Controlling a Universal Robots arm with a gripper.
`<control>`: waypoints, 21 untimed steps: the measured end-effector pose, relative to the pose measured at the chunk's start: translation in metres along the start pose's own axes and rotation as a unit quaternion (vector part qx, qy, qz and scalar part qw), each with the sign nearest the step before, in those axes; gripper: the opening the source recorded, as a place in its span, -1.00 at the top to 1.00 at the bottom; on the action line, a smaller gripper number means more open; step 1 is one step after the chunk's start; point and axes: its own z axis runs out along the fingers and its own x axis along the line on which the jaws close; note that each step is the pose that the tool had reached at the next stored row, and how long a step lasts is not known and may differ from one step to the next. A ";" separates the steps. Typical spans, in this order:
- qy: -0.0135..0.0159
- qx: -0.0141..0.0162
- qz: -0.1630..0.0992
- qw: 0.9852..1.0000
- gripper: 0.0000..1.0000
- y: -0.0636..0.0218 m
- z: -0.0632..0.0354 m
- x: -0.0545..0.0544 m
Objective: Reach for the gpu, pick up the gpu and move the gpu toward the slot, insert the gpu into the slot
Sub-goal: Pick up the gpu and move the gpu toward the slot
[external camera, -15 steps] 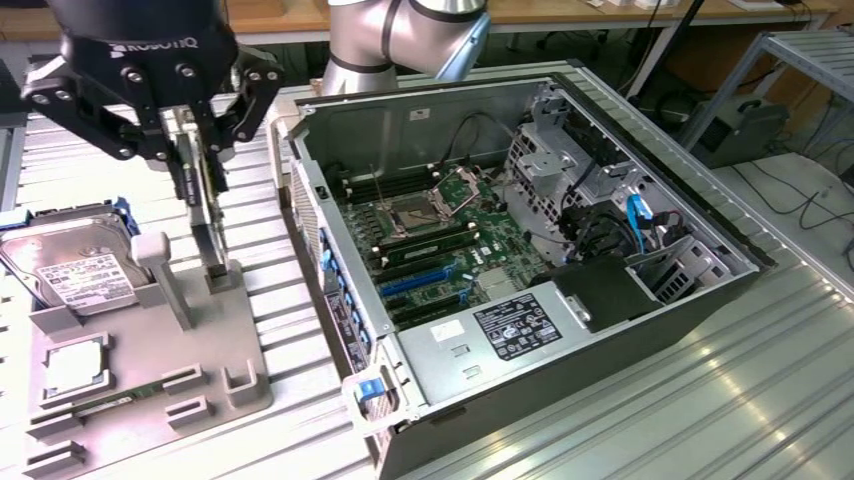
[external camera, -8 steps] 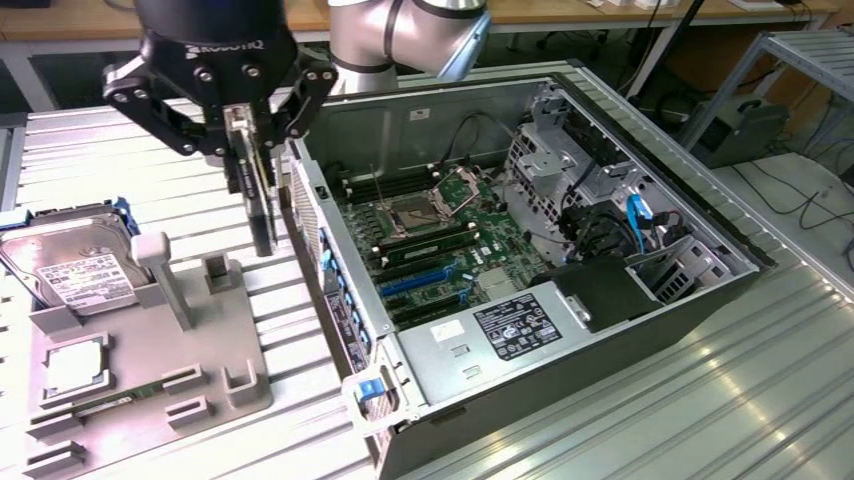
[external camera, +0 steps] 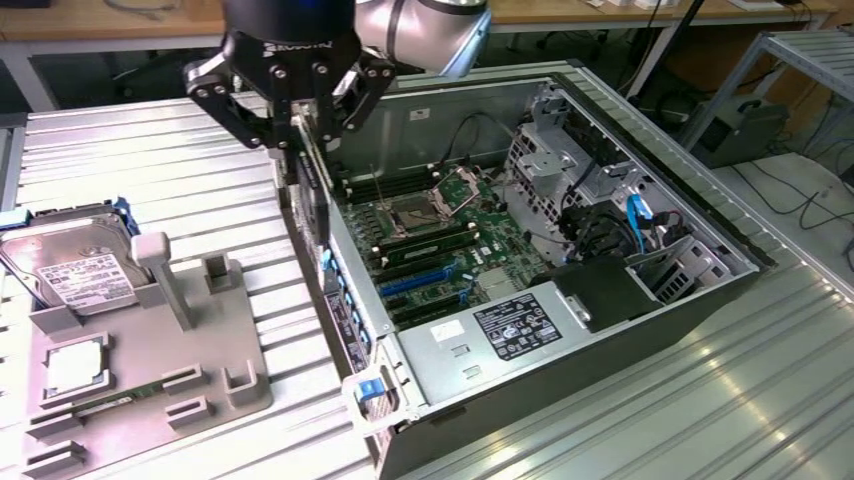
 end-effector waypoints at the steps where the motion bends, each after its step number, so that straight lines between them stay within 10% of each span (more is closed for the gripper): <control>1: 0.000 0.000 0.000 1.000 0.44 0.0000 0.0003 -0.005; 4: -0.001 0.000 0.000 1.000 0.44 0.0000 0.0020 -0.036; 21: -0.002 0.000 0.000 1.000 0.44 0.0001 0.0073 -0.117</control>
